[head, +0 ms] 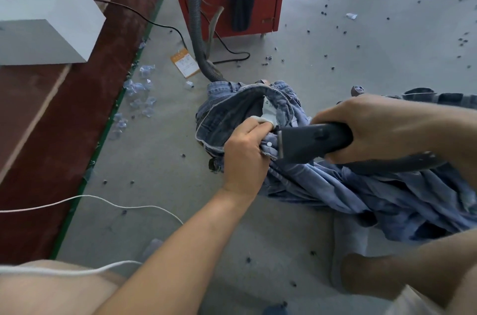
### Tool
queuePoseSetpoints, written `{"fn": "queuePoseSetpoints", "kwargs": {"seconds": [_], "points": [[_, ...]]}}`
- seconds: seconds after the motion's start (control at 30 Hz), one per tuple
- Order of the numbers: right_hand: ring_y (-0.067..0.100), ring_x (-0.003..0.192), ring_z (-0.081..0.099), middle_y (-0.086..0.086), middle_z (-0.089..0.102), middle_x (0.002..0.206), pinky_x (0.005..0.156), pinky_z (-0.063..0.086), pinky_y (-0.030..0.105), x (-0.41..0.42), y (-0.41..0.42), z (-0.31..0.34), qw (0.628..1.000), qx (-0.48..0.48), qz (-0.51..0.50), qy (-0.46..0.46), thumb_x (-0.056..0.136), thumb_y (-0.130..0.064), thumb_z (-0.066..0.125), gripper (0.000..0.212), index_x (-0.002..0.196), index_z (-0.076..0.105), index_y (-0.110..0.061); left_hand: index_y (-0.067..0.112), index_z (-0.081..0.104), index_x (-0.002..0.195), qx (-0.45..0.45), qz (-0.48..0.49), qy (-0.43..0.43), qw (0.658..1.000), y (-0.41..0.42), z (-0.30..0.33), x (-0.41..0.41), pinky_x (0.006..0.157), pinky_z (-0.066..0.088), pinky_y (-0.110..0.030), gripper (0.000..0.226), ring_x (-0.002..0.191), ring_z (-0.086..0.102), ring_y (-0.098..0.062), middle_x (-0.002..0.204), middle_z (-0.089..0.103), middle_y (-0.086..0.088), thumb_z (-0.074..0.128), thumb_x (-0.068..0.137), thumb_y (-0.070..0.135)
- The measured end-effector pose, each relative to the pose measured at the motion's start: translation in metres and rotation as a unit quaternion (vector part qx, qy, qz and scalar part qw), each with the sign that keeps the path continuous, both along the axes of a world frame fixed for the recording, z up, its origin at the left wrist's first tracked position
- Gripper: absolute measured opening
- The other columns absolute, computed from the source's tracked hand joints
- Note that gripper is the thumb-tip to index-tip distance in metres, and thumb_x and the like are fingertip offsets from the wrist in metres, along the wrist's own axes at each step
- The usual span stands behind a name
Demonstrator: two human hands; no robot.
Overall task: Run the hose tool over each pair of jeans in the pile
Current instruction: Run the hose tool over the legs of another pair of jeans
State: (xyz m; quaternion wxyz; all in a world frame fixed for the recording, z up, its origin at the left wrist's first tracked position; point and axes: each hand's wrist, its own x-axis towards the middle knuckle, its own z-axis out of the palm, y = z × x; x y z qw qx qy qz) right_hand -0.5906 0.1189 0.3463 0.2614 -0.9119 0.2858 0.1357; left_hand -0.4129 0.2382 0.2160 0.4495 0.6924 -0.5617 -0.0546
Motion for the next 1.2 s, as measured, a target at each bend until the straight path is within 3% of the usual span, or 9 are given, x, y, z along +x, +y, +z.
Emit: {"fn": "queuePoseSetpoints", "kwargs": {"seconds": [0.17, 0.27, 0.3, 0.47, 0.67, 0.77, 0.87, 1.07, 1.2], "points": [[-0.004, 0.068, 0.063, -0.024, 0.067, 0.076, 0.060, 0.047, 0.010, 0.009, 0.003, -0.001, 0.999, 0.014, 0.007, -0.051, 0.079, -0.035, 0.078, 0.021, 0.096, 0.067, -0.041, 0.000, 0.076, 0.093, -0.003, -0.018, 0.008, 1.000, 0.001, -0.001, 0.000, 0.071, 0.054, -0.031, 0.023, 0.081, 0.063, -0.017, 0.093, 0.069, -0.005, 0.072, 0.077, -0.017], [0.005, 0.052, 0.064, -0.017, 0.068, 0.071, 0.049, 0.057, 0.027, -0.001, -0.011, 0.007, 0.999, 0.040, -0.025, -0.025, 0.081, -0.030, 0.079, 0.023, 0.098, 0.068, -0.040, -0.001, 0.077, 0.099, 0.002, -0.010, -0.008, 1.000, 0.001, -0.001, 0.002, 0.080, 0.055, -0.024, 0.032, 0.086, 0.066, -0.018, 0.096, 0.070, -0.006, 0.069, 0.077, -0.022], [0.004, 0.054, 0.064, -0.018, 0.068, 0.073, 0.051, 0.057, 0.031, -0.003, -0.014, 0.006, 0.999, 0.026, -0.020, -0.010, 0.080, -0.031, 0.080, 0.024, 0.099, 0.068, -0.040, -0.001, 0.076, 0.099, 0.004, -0.010, -0.010, 1.000, 0.002, -0.001, 0.002, 0.080, 0.055, -0.024, 0.032, 0.085, 0.065, -0.018, 0.096, 0.069, -0.006, 0.068, 0.077, -0.023], [-0.006, 0.081, 0.060, -0.025, 0.066, 0.082, 0.061, 0.042, 0.021, 0.011, 0.004, -0.010, 0.999, -0.009, 0.031, -0.012, 0.079, -0.039, 0.078, 0.024, 0.098, 0.065, -0.043, 0.000, 0.076, 0.092, 0.009, -0.035, -0.007, 0.999, 0.006, -0.004, 0.002, 0.070, 0.055, -0.035, 0.020, 0.081, 0.063, -0.020, 0.092, 0.068, -0.006, 0.075, 0.078, -0.015], [0.003, 0.056, 0.065, -0.018, 0.068, 0.071, 0.046, 0.049, 0.018, 0.003, -0.013, 0.001, 0.999, 0.039, -0.009, -0.001, 0.080, -0.026, 0.080, 0.024, 0.098, 0.069, -0.038, -0.001, 0.077, 0.101, 0.006, -0.034, -0.010, 0.999, 0.005, -0.005, 0.004, 0.078, 0.057, -0.037, 0.026, 0.086, 0.066, -0.021, 0.097, 0.070, -0.006, 0.072, 0.082, -0.018], [-0.001, 0.069, 0.063, -0.022, 0.068, 0.080, 0.059, 0.050, 0.025, 0.004, -0.008, -0.007, 1.000, 0.013, 0.015, 0.022, 0.079, -0.032, 0.079, 0.026, 0.099, 0.066, -0.040, 0.000, 0.075, 0.095, 0.006, -0.041, -0.019, 0.999, 0.006, -0.007, 0.004, 0.072, 0.055, -0.033, 0.021, 0.080, 0.062, -0.019, 0.092, 0.066, -0.004, 0.070, 0.082, -0.016], [-0.005, 0.079, 0.061, -0.025, 0.067, 0.084, 0.060, 0.043, 0.013, 0.013, 0.001, -0.015, 0.999, 0.013, 0.034, -0.011, 0.080, -0.035, 0.079, 0.025, 0.101, 0.066, -0.040, 0.001, 0.075, 0.089, 0.011, -0.048, -0.011, 0.999, 0.008, -0.009, 0.004, 0.067, 0.051, -0.029, 0.017, 0.078, 0.059, -0.017, 0.089, 0.065, -0.003, 0.076, 0.080, -0.013], [0.002, 0.053, 0.064, -0.018, 0.068, 0.070, 0.044, 0.045, 0.012, 0.004, -0.015, -0.007, 0.998, 0.059, -0.015, -0.010, 0.081, -0.023, 0.080, 0.025, 0.096, 0.067, -0.038, 0.000, 0.077, 0.103, 0.019, -0.050, -0.007, 0.999, 0.007, -0.009, 0.007, 0.080, 0.057, -0.037, 0.031, 0.089, 0.067, -0.021, 0.099, 0.070, -0.005, 0.073, 0.079, -0.020], [-0.006, 0.074, 0.060, -0.028, 0.064, 0.083, 0.057, 0.043, 0.010, 0.013, -0.001, -0.020, 1.000, 0.016, 0.020, -0.016, 0.079, -0.031, 0.078, 0.025, 0.099, 0.065, -0.039, 0.001, 0.076, 0.093, 0.028, -0.056, -0.004, 0.998, 0.008, -0.012, 0.007, 0.068, 0.054, -0.037, 0.019, 0.080, 0.062, -0.021, 0.091, 0.067, -0.004, 0.075, 0.081, -0.014]]}}
